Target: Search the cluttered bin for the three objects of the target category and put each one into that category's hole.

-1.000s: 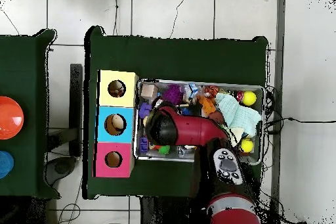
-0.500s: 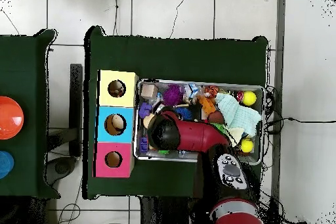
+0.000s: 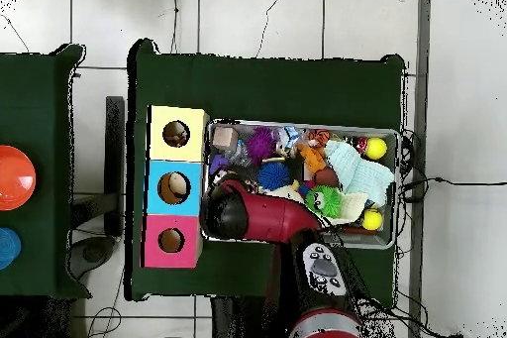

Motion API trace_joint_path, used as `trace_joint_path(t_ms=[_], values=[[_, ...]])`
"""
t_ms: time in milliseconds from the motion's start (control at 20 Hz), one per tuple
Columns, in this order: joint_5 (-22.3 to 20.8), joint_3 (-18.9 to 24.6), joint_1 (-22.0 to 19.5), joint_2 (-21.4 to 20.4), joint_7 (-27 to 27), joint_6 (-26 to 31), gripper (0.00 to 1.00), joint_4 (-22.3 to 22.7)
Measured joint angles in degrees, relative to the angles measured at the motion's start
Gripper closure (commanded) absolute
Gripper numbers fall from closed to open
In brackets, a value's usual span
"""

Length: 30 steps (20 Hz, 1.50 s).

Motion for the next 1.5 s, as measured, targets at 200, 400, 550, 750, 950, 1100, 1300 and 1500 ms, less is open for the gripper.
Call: trace_joint_path(t_ms=[200, 400, 550, 750, 950, 1100, 1300, 1500], values=[[1.1, 0.0, 0.1, -0.1, 0.0, 0.0, 0.00, 1.4], [1.1, 0.0, -0.6, 0.8, 0.0, 0.0, 0.00, 1.8], [1.1, 0.0, -1.1, 1.6, 0.0, 0.0, 0.00, 1.8], [1.1, -0.1, -1.5, 2.8, 0.0, 0.0, 0.00, 1.8], [1.1, -0.2, -1.5, 3.5, 0.0, 0.3, 0.00, 1.8], [1.1, -0.3, -1.5, 4.1, 0.0, 0.3, 0.00, 1.5], [1.1, -0.8, -1.5, 5.2, 0.0, 0.3, 0.00, 1.0], [1.1, -2.0, -1.1, 5.3, 0.0, 0.6, 0.00, 1.0]])
